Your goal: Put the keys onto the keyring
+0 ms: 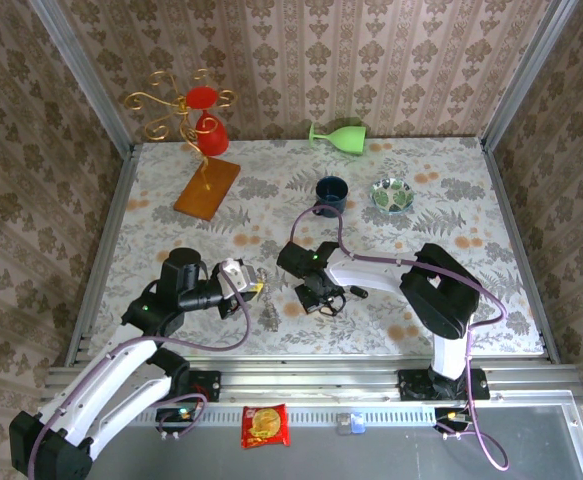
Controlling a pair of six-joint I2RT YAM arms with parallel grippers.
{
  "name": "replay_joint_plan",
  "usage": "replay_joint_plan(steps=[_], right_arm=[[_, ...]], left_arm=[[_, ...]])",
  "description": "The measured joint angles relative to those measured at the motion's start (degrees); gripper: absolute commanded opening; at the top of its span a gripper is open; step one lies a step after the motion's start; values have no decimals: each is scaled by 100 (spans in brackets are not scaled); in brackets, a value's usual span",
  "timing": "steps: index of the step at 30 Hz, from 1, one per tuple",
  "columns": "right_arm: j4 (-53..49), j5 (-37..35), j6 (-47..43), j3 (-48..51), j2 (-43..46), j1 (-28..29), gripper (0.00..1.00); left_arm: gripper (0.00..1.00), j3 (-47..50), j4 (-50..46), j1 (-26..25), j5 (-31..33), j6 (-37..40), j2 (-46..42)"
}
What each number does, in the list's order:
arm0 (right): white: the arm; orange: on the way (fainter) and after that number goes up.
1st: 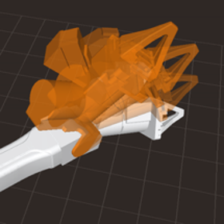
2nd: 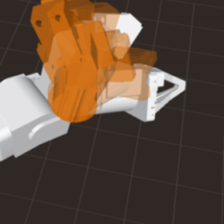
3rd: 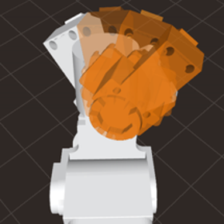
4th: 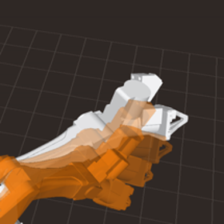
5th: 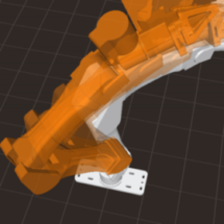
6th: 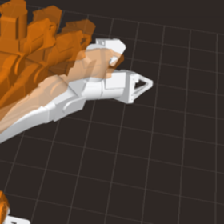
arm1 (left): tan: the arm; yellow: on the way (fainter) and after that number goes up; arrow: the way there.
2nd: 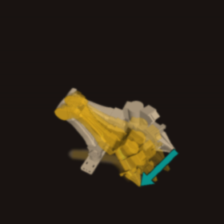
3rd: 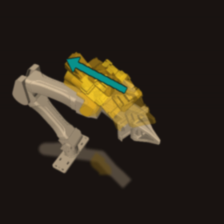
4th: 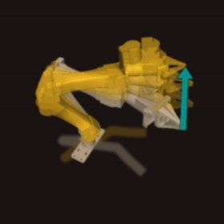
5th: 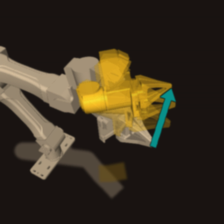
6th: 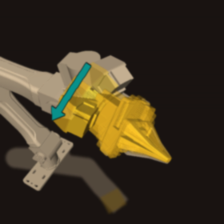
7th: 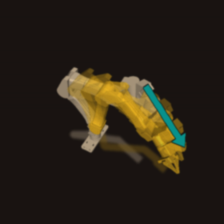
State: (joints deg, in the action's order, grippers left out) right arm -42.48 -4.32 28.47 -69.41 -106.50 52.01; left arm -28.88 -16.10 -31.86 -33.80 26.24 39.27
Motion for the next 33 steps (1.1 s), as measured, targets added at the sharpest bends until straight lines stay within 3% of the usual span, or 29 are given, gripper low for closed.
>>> replay_joint_plan(steps=[4, 11, 20, 33], right_arm=[[48, 2, -46, 39, 234, 0, 0], [907, 116, -435, 774, 1821, -2, 0], [2756, 1311, -920, 2109, 3460, -501, 0], [3960, 2782, -1401, 2361, 3738, -702, 0]], left_arm=[[0, 0, 0, 0, 79, -22, 0], [0, 0, 90, -197, 299, -332, 0], [0, -2, 306, -568, 837, -1134, 0], [0, -173, 289, -977, 1012, -1685, 278]])
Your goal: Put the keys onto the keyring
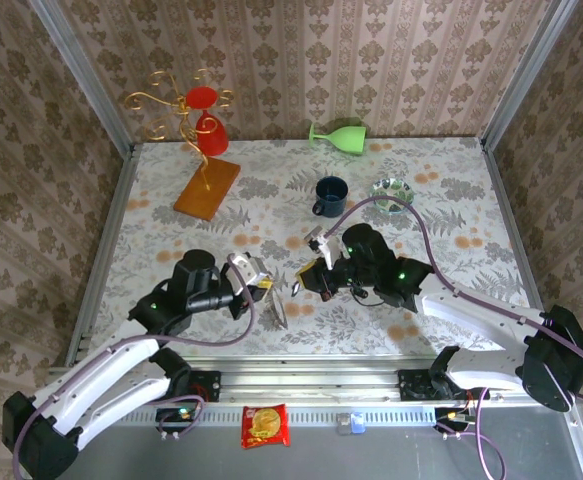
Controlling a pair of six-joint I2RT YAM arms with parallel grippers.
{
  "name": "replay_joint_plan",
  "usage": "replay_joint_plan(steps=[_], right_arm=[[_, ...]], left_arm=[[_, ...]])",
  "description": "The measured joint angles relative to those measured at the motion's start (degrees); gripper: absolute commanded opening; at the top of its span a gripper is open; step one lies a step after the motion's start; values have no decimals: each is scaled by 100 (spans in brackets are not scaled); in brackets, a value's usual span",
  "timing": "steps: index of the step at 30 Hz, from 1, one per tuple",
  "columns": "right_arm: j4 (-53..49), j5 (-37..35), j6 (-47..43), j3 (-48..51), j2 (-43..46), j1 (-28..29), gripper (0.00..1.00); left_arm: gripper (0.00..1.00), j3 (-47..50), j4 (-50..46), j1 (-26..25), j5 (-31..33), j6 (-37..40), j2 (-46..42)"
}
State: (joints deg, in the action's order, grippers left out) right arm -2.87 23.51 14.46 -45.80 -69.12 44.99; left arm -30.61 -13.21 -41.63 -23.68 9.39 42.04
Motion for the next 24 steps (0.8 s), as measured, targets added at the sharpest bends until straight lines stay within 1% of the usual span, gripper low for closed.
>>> replay_joint_plan(steps=[7, 13, 24], right_arm=[[13, 380, -133, -345, -354, 35, 0], [22, 529, -232, -485, -503, 149, 0], [35, 511, -256, -560, -654, 232, 0]], left_arm=[[0, -17, 101, -96, -2, -83, 190], [0, -24, 267, -149, 15, -90, 229], [0, -24, 348, -186, 17, -129, 297]])
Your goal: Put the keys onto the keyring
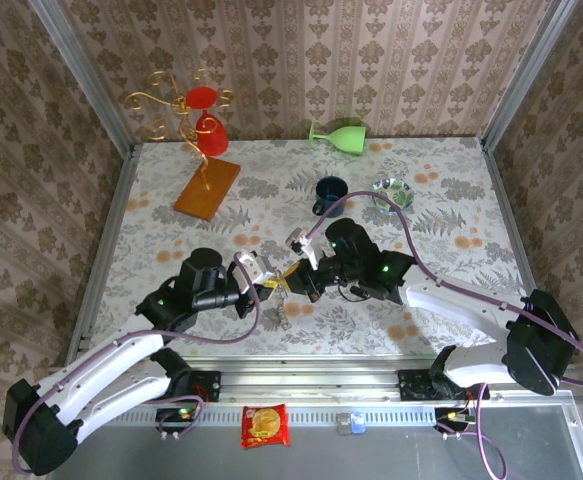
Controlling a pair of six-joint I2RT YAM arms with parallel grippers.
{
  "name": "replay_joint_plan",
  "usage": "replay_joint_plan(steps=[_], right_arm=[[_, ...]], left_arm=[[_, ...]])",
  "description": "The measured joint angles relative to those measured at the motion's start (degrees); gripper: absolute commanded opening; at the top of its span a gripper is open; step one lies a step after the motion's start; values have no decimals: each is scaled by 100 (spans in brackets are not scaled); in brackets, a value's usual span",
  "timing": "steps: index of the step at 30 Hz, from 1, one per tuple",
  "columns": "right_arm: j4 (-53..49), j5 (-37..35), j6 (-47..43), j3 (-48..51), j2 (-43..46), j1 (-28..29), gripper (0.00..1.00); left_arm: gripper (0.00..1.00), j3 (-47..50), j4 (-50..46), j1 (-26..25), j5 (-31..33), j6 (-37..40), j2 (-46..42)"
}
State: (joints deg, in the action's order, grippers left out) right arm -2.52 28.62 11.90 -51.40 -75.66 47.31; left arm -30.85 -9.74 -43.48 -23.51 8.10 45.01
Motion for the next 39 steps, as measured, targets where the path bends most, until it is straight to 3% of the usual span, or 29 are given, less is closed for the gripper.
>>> replay_joint_plan(steps=[30, 32, 34, 39], right_arm=[[-48, -684, 179, -26, -7, 37, 1], [-50, -688, 203, -26, -7, 35, 20], [-59, -723, 243, -26, -7, 20, 31], [-179, -704, 269, -26, 79, -186, 46]], left_arm=[[0, 26, 133, -4, 85, 63, -85], [0, 85, 247, -4, 85, 66, -90], [0, 149, 345, -13, 83, 68, -94], [0, 319, 680, -83, 68, 210, -125]])
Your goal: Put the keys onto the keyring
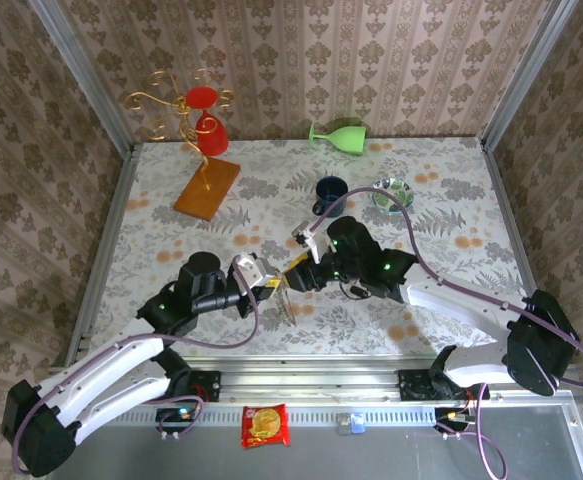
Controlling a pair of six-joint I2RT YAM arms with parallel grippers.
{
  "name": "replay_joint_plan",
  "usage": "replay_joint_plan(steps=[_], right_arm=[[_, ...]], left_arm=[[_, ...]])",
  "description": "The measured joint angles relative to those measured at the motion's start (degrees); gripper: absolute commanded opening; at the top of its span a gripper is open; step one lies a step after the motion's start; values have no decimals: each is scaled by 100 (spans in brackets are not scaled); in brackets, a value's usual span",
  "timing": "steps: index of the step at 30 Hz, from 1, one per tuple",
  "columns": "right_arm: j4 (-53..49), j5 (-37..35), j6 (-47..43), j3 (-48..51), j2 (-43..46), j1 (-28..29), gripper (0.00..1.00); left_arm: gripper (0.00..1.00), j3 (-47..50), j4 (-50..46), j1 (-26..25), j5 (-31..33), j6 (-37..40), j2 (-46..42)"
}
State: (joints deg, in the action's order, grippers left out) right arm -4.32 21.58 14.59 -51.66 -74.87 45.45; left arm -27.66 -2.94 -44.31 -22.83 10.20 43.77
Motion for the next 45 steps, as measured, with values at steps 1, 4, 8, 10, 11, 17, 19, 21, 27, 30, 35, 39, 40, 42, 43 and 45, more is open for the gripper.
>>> replay_joint_plan(steps=[1, 4, 8, 10, 11, 17, 19, 21, 27, 30, 35, 39, 40, 42, 43, 45], right_arm=[[-50, 9, -87, 2, 79, -66, 47], [-155, 26, -542, 52, 474, -210, 47], [59, 273, -1631, 525, 1174, -232, 45], [160, 444, -2063, 761, 1325, -205, 43], [168, 511, -2223, 809, 1311, -192, 41], [205, 743, -2514, 815, 885, -74, 32], [240, 745, -2500, 815, 776, -28, 30], [282, 723, -2492, 815, 710, 9, 28], [446, 568, -2404, 815, 682, 26, 22], [538, 564, -2347, 815, 669, 28, 18], [570, 557, -2323, 815, 645, 52, 4], [566, 505, -2297, 815, 643, 50, 0], [566, 483, -2302, 815, 638, 52, 0], [564, 444, -2302, 815, 616, 55, 0], [555, 431, -2302, 815, 590, 57, 0], [540, 426, -2304, 811, 522, 57, 0]], left_arm=[[0, 24, 83, -17, -9, 42, 0], [0, 120, 389, -31, -74, 177, 0], [0, 326, 872, -28, -170, 341, 0], [0, 444, 1106, -28, -205, 402, 0], [0, 509, 1237, -28, -232, 446, 0], [0, 785, 1766, -28, -315, 601, 0], [0, 787, 1871, -28, -343, 621, 0], [0, 787, 1954, -28, -378, 640, 0], [0, 789, 2020, -28, -442, 658, 0], [0, 793, 2020, -31, -444, 658, 0], [0, 793, 2020, -31, -503, 656, 0], [0, 793, 2017, -33, -501, 656, 0], [0, 793, 2017, -33, -501, 656, 0], [0, 809, 2022, -33, -501, 656, 0], [0, 822, 2022, -35, -498, 656, 0], [0, 855, 2024, -35, -498, 656, 0]])
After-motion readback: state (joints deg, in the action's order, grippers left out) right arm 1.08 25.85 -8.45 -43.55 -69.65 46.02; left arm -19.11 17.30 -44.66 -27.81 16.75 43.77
